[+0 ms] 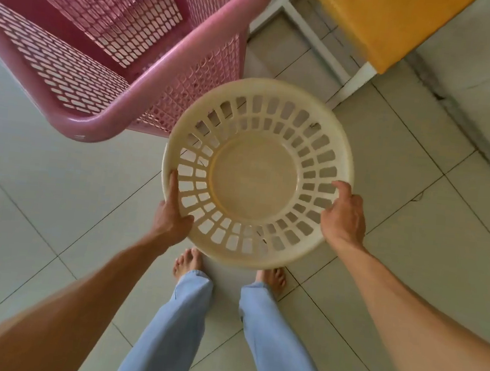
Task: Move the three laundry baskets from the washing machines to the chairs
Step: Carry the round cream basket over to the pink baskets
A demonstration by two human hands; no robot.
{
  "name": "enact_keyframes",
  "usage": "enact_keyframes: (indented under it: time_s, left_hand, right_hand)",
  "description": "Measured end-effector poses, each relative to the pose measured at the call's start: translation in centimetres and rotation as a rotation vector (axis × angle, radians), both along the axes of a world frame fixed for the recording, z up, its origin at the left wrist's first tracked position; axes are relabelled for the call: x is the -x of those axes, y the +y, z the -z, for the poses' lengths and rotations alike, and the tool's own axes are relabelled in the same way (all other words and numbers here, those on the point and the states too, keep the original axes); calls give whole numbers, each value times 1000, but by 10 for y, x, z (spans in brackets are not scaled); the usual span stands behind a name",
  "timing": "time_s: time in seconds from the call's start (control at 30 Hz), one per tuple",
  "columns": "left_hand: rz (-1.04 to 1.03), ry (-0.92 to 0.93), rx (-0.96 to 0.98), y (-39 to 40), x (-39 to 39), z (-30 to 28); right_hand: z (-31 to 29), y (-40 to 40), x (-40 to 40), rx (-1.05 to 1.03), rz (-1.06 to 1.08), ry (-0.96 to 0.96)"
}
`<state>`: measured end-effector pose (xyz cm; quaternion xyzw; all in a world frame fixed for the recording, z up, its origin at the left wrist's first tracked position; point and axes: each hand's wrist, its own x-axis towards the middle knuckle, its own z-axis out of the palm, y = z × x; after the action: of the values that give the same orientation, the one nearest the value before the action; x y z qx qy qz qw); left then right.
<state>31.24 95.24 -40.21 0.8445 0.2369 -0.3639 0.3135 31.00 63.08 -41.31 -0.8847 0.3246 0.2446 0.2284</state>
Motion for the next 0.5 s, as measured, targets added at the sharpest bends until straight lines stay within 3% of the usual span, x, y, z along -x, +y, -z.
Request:
enact_keyframes:
  time_s: [0.5]
  left_hand:
    - [-175, -3, -74, 3, -18, 8]
  right_hand:
    - [1, 4, -21, 6, -151, 137]
